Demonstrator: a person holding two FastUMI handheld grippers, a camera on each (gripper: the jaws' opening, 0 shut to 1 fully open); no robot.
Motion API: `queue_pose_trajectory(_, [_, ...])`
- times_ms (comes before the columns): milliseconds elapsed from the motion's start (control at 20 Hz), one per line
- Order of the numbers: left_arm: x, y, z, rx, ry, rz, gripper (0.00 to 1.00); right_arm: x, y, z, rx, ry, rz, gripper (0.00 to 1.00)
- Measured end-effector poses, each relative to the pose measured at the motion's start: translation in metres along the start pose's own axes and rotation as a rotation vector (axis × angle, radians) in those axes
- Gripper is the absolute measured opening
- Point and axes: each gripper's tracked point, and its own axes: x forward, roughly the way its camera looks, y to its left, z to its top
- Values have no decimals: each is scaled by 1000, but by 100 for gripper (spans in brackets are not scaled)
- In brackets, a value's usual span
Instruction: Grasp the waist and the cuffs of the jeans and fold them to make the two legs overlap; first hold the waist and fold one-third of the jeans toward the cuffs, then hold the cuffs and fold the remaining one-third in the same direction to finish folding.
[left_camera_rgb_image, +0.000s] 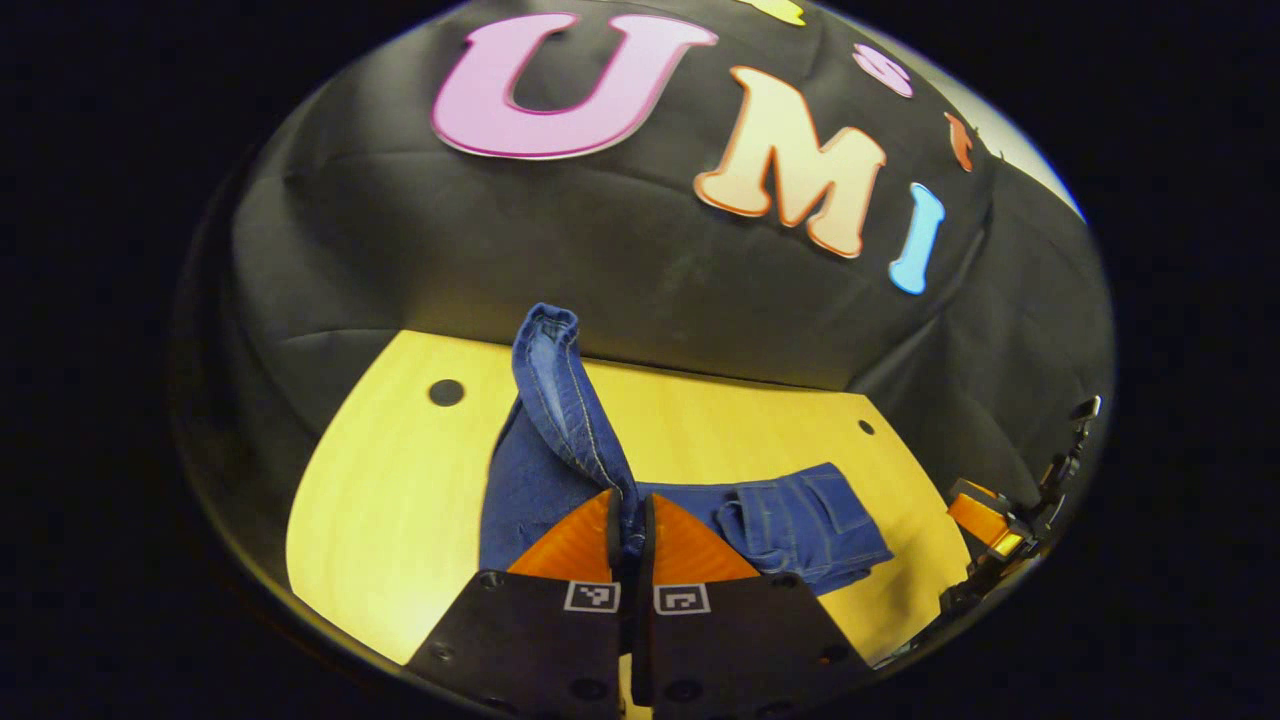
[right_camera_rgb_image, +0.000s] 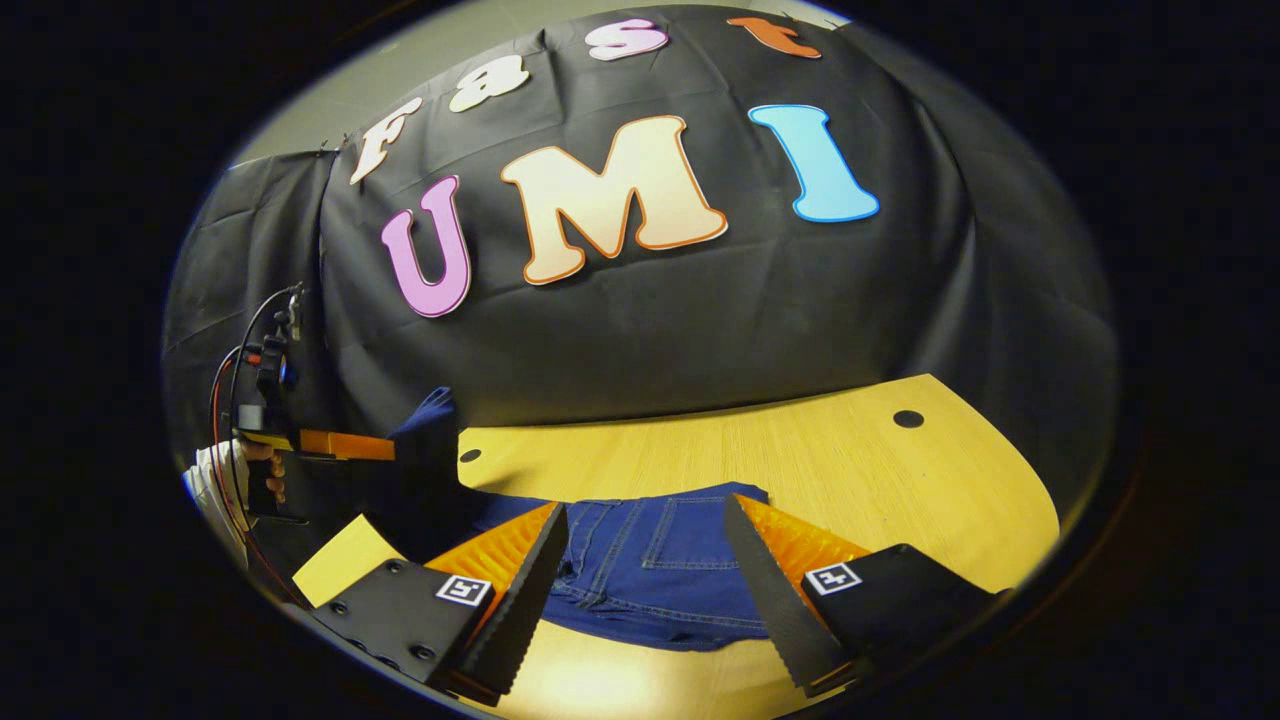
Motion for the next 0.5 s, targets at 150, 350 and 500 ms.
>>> queue_pose_trajectory(150, [15, -58, 5, 26, -16, -83, 0, -7, -14, 3, 4, 4, 6, 98])
queue_pose_trajectory(350, [46, -118, -9, 58, -6, -145, 0, -15, -33, 10, -5, 1, 9, 98])
queue_pose_trajectory(500, [66, -150, -23, 67, 6, -162, 0, -22, -50, 13, -25, 0, 6, 98])
